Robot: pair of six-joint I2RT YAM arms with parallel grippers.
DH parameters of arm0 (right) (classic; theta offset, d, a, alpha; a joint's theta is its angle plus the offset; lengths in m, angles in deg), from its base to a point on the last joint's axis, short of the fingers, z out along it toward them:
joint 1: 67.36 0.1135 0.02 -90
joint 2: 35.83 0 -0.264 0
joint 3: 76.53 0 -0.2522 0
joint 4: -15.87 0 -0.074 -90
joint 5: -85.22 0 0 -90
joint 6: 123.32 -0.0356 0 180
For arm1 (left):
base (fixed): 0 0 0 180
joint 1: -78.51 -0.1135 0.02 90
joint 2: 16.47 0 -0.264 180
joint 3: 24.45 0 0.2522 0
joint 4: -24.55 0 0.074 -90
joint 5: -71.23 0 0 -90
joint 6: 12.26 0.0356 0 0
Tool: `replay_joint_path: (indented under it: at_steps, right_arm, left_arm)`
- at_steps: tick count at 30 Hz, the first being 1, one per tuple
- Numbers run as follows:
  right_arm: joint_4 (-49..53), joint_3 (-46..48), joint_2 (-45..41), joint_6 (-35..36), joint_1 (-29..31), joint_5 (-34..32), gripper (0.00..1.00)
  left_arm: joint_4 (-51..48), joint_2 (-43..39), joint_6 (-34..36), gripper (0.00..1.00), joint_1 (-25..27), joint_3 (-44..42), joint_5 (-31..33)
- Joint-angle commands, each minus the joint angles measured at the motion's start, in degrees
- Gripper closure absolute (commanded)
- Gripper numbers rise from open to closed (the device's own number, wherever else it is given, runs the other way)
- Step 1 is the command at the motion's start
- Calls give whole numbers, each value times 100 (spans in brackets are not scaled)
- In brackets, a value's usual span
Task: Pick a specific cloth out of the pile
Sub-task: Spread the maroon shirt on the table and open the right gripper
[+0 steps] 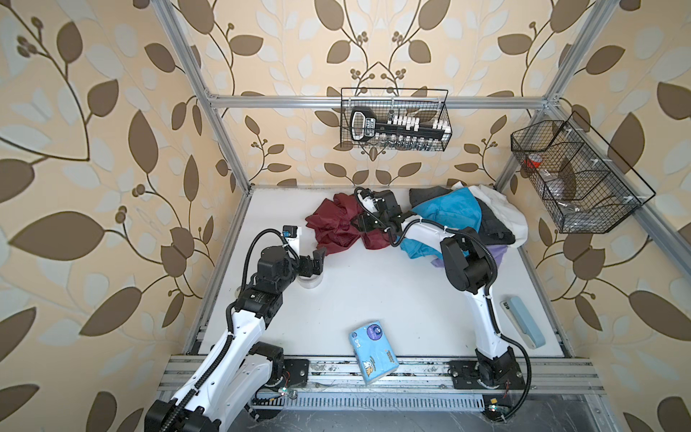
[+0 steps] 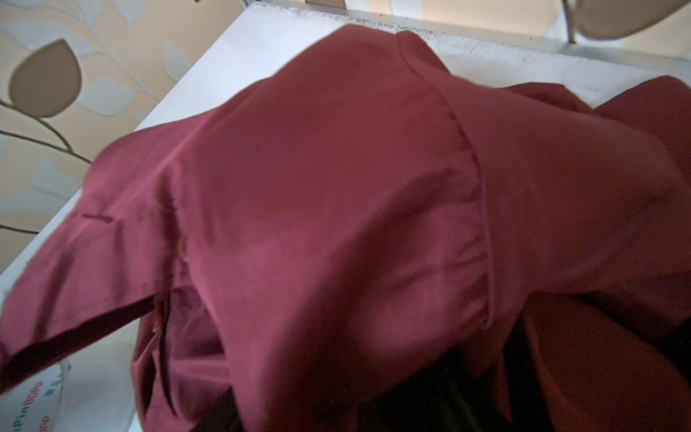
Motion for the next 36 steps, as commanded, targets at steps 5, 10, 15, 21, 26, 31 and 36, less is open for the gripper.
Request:
replay_joint_path:
  at_steps: [5,10,15,21,26,31,36]
  right_arm:
    - [930,-1069,913,-157,324,-208,40]
    - [1115,-1903,1466,-537,521,16,40]
    - [982,-2644,2013,-980,679,330,40]
    - [206,-2972,2381,-1559,885,740,40]
    - [-577,-3082,2587,-2079,966,896,40]
    - [-991,-3310,2786,-2395,1018,1084,40]
    - [-1321,-2537,2190,-2211,1027,1314,34]
  left_arm:
    - [117,-36,28,1,56,1,80]
    - [117,-54,26,1,65,-9,72]
    - [125,-60,26,1,65,-13,63]
    - [126,-69,19,1,70,-11,71]
    - [132,-61,9,1,73,-12,58]
    - [132,-78,11,1,73,-13,53]
    - [134,-137,9,1,73,-20,74]
